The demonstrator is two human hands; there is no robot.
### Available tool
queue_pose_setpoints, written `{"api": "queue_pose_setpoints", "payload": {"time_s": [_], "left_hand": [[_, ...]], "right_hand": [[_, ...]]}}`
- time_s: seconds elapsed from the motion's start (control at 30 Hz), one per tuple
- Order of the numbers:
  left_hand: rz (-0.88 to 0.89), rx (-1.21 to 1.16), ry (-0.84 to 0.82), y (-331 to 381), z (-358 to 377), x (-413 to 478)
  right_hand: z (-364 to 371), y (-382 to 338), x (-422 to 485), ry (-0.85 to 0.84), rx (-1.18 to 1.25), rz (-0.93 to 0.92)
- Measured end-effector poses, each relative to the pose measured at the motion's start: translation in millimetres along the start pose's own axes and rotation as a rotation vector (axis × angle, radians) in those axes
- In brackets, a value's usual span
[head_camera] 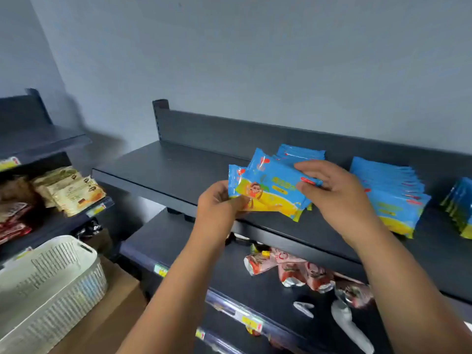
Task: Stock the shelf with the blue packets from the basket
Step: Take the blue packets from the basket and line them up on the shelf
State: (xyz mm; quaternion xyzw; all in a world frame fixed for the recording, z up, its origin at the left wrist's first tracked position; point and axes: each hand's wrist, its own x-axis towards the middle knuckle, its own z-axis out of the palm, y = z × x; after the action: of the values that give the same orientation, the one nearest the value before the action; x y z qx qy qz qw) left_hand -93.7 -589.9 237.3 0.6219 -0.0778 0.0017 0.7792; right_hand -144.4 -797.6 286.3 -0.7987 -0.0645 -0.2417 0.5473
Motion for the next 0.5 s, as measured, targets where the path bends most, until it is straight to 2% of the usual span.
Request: {"api": "queue_pose_setpoints", "payload": {"time_s": [0.23, 0.5], "left_hand": [[0.000, -0.031, -0.149, -18, 166, -18], [-0.104, -0.003, -0.330, -37, 282, -37]], "right_hand": [[-162, 24, -24, 0.192, -0.054, 0.009], [-265, 47, -51, 0.393, -0.071, 0.036]]}}
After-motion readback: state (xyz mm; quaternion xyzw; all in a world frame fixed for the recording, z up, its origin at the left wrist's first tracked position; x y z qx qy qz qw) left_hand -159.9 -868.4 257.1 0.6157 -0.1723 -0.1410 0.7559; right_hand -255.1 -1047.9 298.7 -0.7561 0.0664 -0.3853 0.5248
